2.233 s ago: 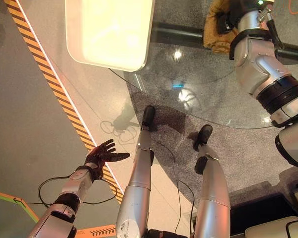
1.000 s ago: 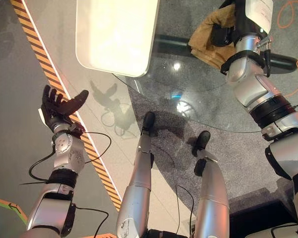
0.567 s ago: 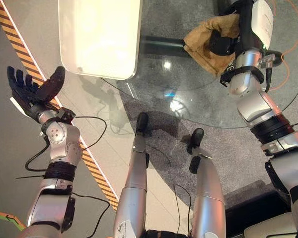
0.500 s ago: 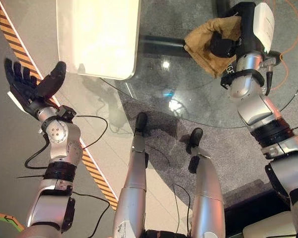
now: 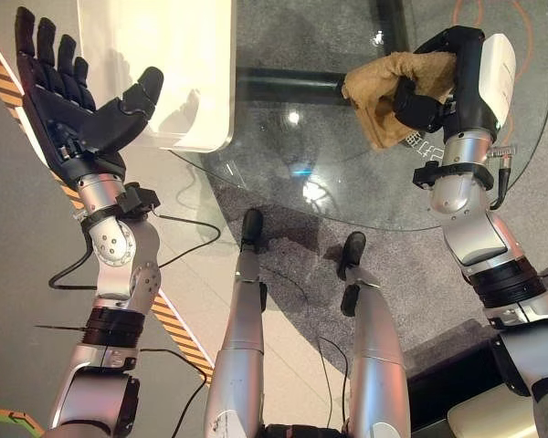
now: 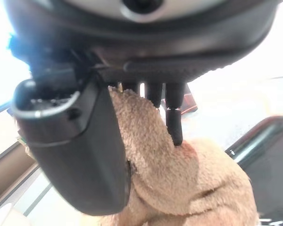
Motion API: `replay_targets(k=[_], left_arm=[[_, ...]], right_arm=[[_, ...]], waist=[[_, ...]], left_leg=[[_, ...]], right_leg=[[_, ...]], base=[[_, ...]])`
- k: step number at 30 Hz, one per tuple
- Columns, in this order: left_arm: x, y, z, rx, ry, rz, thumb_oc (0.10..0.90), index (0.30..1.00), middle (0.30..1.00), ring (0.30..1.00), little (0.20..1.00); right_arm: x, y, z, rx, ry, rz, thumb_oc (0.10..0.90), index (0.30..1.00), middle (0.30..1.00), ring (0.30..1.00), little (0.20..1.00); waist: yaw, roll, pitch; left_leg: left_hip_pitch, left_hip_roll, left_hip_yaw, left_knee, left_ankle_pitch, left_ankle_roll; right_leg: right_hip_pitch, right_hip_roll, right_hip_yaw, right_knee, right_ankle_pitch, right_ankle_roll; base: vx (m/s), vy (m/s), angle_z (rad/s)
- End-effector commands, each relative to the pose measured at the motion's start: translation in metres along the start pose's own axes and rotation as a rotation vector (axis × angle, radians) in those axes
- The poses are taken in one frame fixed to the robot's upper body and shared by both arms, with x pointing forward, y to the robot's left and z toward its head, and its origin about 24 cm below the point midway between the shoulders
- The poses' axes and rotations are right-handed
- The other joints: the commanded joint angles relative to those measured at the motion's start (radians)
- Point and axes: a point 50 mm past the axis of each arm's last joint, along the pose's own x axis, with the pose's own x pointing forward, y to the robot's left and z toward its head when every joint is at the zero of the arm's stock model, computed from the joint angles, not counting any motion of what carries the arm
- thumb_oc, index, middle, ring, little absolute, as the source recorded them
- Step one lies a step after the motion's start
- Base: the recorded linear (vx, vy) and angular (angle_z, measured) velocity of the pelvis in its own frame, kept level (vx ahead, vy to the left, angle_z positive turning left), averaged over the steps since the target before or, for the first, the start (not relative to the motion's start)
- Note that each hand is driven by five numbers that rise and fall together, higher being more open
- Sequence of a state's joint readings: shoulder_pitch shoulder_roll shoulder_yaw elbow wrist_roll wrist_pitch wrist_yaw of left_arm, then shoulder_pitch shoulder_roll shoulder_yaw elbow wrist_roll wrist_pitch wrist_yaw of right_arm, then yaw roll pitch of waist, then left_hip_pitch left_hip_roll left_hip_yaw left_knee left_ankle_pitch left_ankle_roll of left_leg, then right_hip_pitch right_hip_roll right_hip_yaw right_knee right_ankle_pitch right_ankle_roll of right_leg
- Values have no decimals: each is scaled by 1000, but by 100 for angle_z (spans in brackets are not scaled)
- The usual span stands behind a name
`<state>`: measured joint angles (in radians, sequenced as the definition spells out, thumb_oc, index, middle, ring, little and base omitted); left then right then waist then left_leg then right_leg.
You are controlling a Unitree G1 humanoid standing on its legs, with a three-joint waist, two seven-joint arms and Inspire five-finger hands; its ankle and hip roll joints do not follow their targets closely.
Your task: Wipe the table with a cloth and put it in the basket.
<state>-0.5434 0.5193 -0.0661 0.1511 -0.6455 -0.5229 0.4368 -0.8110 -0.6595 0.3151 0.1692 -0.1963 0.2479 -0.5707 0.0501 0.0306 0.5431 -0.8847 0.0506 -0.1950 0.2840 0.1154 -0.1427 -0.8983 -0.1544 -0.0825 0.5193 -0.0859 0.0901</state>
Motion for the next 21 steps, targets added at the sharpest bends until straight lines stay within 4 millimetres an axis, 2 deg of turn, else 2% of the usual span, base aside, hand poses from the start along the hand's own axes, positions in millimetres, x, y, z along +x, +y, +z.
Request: replay_targets(k=[1, 9, 21], left_arm=[[9, -22, 38, -32, -216, -143, 800, 900, 900, 900, 900], [5, -45, 33, -39, -179, -290, 800, 900, 900, 900, 900], [5, -63, 28, -22, -137, -396, 800, 900, 900, 900, 900]], right_arm=[[11, -41, 52, 89, -288, -187, 100, 300, 300, 300, 200], [8, -47, 72, 175, -376, -176, 100, 300, 300, 300, 200], [-1, -54, 98, 359, -502, -117, 100, 300, 300, 300, 200]], waist=[[-11, -3, -23], [-28, 3, -23], [-47, 3, -23]], left_leg=[[50, -113, 147, 1, -60, 138], [56, -108, 158, -8, -53, 135], [55, -102, 168, -9, -49, 134]], right_leg=[[50, 144, -1, -121, 51, -40], [52, 143, 9, -128, 58, -36], [46, 146, 21, -128, 65, -34]], base=[[-6, 8, -7], [-1, 13, -2], [-1, 8, -2]])
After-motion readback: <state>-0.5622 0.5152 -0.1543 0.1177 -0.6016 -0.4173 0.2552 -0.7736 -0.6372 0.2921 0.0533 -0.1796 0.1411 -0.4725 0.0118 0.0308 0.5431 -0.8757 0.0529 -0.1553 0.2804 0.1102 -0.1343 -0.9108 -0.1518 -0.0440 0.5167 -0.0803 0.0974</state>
